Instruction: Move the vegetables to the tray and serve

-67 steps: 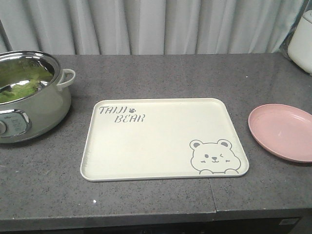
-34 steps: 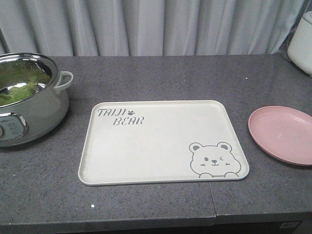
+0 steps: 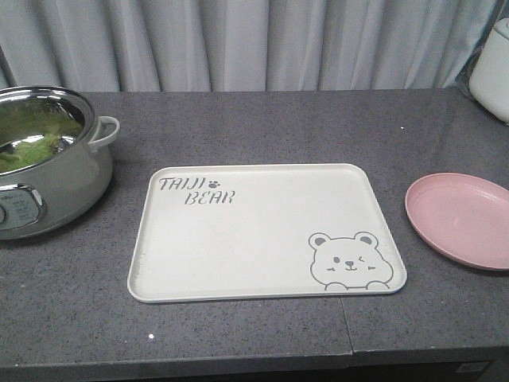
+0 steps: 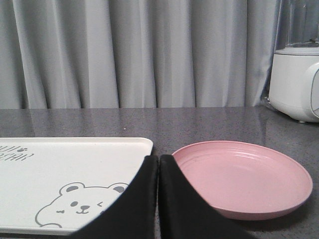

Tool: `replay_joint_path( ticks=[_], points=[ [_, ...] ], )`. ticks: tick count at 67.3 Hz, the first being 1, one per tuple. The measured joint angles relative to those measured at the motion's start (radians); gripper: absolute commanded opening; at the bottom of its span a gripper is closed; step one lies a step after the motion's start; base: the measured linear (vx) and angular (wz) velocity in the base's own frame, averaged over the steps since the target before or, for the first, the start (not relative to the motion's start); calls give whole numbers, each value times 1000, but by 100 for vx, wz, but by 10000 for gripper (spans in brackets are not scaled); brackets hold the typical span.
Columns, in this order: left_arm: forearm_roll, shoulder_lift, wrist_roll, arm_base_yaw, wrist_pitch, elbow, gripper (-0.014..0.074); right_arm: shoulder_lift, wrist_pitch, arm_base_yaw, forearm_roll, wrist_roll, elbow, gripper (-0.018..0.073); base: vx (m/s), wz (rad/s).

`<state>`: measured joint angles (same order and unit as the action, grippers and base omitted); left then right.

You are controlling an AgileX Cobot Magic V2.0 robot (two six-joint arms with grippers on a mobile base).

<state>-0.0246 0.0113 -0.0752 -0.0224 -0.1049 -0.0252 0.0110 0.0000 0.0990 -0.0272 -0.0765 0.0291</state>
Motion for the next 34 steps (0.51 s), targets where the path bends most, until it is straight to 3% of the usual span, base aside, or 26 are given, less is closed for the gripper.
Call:
replay_joint_path(
  ticks=[19, 26, 34],
  points=[
    [0, 0, 0, 0, 29, 0, -7, 0, -48, 0, 0, 0, 0, -4, 0, 0],
    [4, 0, 0, 0, 15, 26, -7, -10, 15, 0, -1, 0, -77, -4, 0, 0],
    [7, -2, 0, 0, -33, 163, -7, -90, 118, 0, -24, 8, -237, -4, 0, 0]
  ],
)
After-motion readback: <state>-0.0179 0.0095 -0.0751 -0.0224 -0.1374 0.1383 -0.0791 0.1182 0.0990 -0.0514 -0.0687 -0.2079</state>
